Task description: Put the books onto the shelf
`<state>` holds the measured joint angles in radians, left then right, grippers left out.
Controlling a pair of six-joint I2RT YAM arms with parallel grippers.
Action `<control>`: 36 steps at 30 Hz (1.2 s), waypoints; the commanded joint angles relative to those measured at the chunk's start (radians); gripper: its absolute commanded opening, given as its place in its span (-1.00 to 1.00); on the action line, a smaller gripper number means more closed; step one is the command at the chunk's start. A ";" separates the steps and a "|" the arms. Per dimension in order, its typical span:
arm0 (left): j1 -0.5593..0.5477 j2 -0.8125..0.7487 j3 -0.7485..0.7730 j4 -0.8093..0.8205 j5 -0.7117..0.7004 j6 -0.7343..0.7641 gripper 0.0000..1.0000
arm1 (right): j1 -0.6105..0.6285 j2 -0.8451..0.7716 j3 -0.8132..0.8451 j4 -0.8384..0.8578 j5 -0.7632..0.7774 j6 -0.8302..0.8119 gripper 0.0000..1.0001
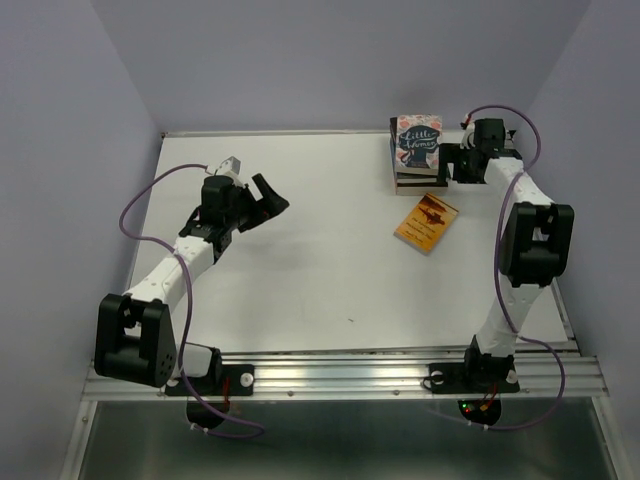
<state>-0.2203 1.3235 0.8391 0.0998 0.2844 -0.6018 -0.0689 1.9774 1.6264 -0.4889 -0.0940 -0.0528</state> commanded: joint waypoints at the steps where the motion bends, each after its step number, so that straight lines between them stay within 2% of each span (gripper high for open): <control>1: 0.007 -0.029 -0.001 0.023 -0.010 0.025 0.98 | 0.001 0.009 0.050 0.107 0.037 0.039 1.00; 8: 0.007 -0.033 0.000 0.017 -0.022 0.027 0.98 | 0.001 0.021 0.090 0.161 0.129 0.166 1.00; 15: 0.007 -0.029 0.009 0.011 -0.030 0.030 0.98 | 0.001 0.031 0.116 0.167 0.112 0.186 1.00; 22: 0.004 0.000 0.037 0.015 0.012 0.052 0.98 | 0.001 -0.011 0.064 0.151 0.158 0.214 1.00; 24: -0.008 0.031 0.067 0.020 0.051 0.077 0.98 | 0.001 -0.087 -0.011 0.141 0.194 0.266 1.00; 27: -0.085 0.109 0.145 0.018 0.070 0.140 0.98 | 0.001 -0.231 -0.182 0.142 0.214 0.413 1.00; 30: -0.186 0.227 0.253 0.017 0.088 0.194 0.98 | -0.014 -0.333 -0.364 0.142 0.124 0.542 1.00; 31: -0.218 0.261 0.282 0.014 0.119 0.203 0.98 | -0.026 -0.347 -0.402 0.142 0.044 0.574 1.00; 36: -0.278 0.457 0.457 -0.006 0.176 0.229 0.98 | -0.040 -0.373 -0.552 0.193 -0.082 0.593 1.00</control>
<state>-0.4656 1.7054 1.1866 0.0994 0.3931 -0.4374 -0.0990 1.5978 1.1381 -0.3561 -0.0513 0.4690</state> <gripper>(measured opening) 0.989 0.999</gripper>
